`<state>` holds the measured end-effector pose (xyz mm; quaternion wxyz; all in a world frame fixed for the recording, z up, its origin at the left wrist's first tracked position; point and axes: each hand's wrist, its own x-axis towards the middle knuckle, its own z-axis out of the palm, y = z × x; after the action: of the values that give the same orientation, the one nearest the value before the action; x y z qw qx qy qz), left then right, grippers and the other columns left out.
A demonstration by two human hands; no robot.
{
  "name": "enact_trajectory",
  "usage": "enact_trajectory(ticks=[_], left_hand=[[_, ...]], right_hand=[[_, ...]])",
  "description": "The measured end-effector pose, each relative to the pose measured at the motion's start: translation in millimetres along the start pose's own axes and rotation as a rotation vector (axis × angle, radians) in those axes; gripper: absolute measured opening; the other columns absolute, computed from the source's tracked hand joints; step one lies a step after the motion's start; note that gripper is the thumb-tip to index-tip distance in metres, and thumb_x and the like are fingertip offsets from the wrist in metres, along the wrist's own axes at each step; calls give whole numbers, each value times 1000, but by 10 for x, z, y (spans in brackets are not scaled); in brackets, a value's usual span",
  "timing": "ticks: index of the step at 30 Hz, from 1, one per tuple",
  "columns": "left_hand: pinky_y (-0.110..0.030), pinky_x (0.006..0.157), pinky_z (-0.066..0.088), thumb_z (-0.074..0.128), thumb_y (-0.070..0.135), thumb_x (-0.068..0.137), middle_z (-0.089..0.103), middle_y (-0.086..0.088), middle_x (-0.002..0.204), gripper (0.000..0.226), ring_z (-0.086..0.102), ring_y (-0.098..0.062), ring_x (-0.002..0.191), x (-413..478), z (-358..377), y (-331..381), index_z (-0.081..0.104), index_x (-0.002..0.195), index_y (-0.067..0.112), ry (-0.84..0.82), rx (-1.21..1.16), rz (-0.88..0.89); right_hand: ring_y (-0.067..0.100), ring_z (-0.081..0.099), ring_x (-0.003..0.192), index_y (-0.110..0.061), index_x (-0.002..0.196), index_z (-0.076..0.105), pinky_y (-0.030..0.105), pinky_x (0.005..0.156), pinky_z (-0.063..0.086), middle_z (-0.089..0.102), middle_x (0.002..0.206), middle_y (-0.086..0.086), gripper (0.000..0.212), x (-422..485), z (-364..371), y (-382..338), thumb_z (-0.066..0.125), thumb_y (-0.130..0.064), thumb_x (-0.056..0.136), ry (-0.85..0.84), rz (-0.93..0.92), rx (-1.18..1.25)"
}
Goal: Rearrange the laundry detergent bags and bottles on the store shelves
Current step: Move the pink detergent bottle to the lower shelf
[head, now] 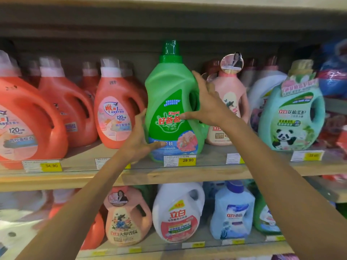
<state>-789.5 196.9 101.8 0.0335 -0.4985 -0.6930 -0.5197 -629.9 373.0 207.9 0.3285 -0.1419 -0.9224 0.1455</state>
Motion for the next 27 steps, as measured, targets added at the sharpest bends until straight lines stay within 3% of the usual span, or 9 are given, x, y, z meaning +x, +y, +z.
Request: enact_trajectory(ticks=[4,11,16,22,25,27], left_hand=[[-44,118,37,88,41,64,37,-2,155,120,41,-14,143,-34,-21,26,10,153,22,-3,-7,2],[-46,113,43,92,23,68,43,-5,150,116,48,-20,137,-63,-6,-10,13,153,20,16,-27,-36],[-38,109,48,89,14,71,47,-6,145,110,53,-19,132,-86,16,-25,16,153,21,37,-27,-10],[-16,99,50,87,13,72,46,-6,145,109,54,-19,130,-80,20,-38,15,152,22,33,-25,11],[-13,95,51,87,9,72,46,-6,145,108,54,-18,129,-80,16,-26,16,152,22,31,-33,7],[-19,99,52,88,9,72,47,-3,144,109,55,-16,128,-82,15,-26,16,152,21,22,-34,-6]], right_hand=[[45,39,132,-36,156,-3,51,112,34,27,147,20,132,-4,-2,-15,88,-50,62,2,-8,-10],[45,36,133,-35,157,-5,51,112,32,25,149,20,130,-38,-37,-24,88,-47,65,-10,-10,-25],[44,34,135,-35,157,-7,51,114,30,24,149,20,131,-31,-20,17,87,-46,67,-15,-16,1],[42,32,137,-35,157,-8,49,115,29,23,150,21,132,-42,5,31,87,-49,65,2,-25,7],[43,30,138,-36,156,-9,51,115,28,21,151,22,132,-34,12,32,86,-50,65,-5,-21,10],[42,28,140,-36,156,-10,51,116,27,19,152,22,133,-34,14,30,86,-51,65,-7,-13,8]])
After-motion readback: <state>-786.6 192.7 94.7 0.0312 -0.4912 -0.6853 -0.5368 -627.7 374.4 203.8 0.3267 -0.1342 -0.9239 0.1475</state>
